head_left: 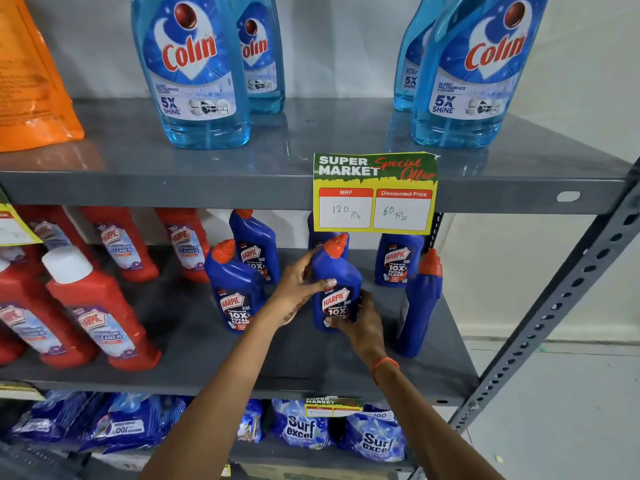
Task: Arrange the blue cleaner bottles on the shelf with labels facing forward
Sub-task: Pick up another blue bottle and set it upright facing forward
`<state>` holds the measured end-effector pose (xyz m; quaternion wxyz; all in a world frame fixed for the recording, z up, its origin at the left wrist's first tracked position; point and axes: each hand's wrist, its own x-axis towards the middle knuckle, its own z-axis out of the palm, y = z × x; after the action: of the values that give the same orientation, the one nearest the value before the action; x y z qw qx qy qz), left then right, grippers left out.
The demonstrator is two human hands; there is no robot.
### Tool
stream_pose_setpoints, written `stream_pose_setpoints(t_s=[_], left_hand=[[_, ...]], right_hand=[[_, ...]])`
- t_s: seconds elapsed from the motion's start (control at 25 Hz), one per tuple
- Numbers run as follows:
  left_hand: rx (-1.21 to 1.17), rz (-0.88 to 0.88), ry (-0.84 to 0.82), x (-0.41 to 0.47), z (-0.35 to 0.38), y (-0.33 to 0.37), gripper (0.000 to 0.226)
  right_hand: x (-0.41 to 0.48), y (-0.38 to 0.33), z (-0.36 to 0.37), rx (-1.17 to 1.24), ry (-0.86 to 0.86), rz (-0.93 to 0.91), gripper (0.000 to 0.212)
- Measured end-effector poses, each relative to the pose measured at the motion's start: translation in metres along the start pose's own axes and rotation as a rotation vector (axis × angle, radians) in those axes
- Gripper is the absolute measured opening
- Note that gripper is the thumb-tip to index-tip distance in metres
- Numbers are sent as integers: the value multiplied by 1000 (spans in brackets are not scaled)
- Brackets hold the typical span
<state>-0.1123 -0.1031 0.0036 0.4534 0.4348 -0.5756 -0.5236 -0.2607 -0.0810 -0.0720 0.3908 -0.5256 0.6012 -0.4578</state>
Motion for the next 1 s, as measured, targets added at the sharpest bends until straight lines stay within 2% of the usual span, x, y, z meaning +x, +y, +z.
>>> stream_pose_setpoints(t_s=[0.2, 0.36, 0.44, 0.52, 0.56, 0.64, 0.72, 0.8, 0.84, 0.92, 1.0], left_hand=[[-3, -22, -13, 6, -7, -5, 68], [52, -10, 20, 0, -8, -8, 69], [187, 27, 47, -9, 0, -7, 85], [433, 127, 170, -19, 13, -10, 102], [577, 210, 250, -25, 21, -13, 103], [776, 372, 367, -36, 37, -15, 95], [815, 478, 411, -44, 53, -13, 85], [772, 585, 401, -47, 67, -13, 78], [734, 643, 378, -47, 74, -13, 75], [634, 706, 301, -44, 93, -13, 69], [543, 615, 204, -41, 113, -14, 66]], right_hand=[[-5, 2, 11, -60, 100, 9, 68], [-6, -2, 13, -97, 112, 36, 69], [-10, -4, 13, -149, 91, 39, 73], [-19, -9, 10, -263, 112, 14, 80], [-28, -12, 6, -297, 152, -45, 77], [-48, -17, -8, -252, 275, -269, 51], [-67, -17, -28, -223, 391, -461, 22], [-78, -12, -47, -238, 507, -558, 14], [-81, -8, -55, -221, 563, -537, 18], [-80, 2, -70, -162, 624, -382, 39], [-73, 14, -80, -148, 551, -191, 59]])
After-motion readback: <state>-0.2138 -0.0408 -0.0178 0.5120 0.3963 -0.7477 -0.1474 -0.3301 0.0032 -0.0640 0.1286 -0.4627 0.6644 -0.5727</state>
